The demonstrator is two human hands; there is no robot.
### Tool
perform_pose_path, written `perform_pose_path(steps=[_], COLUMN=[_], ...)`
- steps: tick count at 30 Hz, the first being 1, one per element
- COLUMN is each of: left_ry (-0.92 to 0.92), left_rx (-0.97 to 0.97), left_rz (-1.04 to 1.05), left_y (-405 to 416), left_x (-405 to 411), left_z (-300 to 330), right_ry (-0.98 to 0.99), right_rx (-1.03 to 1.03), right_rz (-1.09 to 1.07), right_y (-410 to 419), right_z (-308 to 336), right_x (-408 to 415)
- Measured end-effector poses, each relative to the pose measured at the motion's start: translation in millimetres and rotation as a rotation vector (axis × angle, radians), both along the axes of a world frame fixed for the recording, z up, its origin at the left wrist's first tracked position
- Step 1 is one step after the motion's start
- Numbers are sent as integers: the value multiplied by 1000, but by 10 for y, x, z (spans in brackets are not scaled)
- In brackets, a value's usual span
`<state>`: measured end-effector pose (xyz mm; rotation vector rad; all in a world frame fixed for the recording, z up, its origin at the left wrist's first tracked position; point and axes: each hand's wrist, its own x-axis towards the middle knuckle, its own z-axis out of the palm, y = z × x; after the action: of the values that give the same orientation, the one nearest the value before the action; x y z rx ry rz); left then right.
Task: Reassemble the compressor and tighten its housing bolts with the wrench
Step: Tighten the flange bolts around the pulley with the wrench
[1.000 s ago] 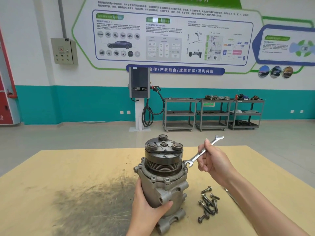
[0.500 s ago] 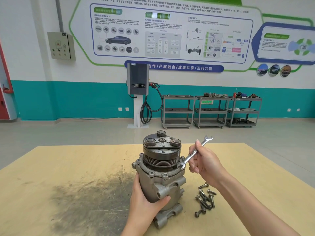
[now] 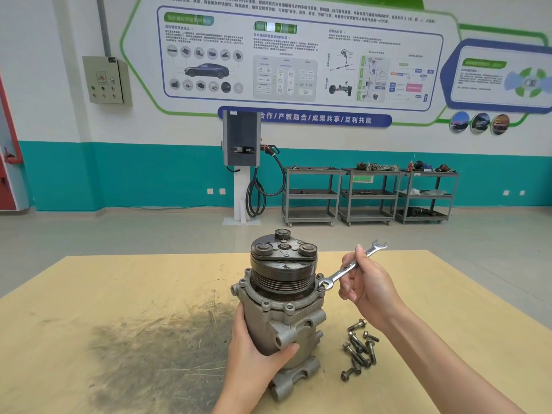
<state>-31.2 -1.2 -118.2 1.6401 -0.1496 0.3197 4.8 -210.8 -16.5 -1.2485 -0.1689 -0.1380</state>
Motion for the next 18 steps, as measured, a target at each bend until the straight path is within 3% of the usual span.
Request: perform_pose_path(steps=[18], left_ry=[6], left_rx=[12], left_rz=[14], left_y=[6], left_x=[14], left_z=[-33], right_ry=[-6], right_rx=[45], right_rz=[-22], right_y=[-98], right_z=[-76], right_x=[41])
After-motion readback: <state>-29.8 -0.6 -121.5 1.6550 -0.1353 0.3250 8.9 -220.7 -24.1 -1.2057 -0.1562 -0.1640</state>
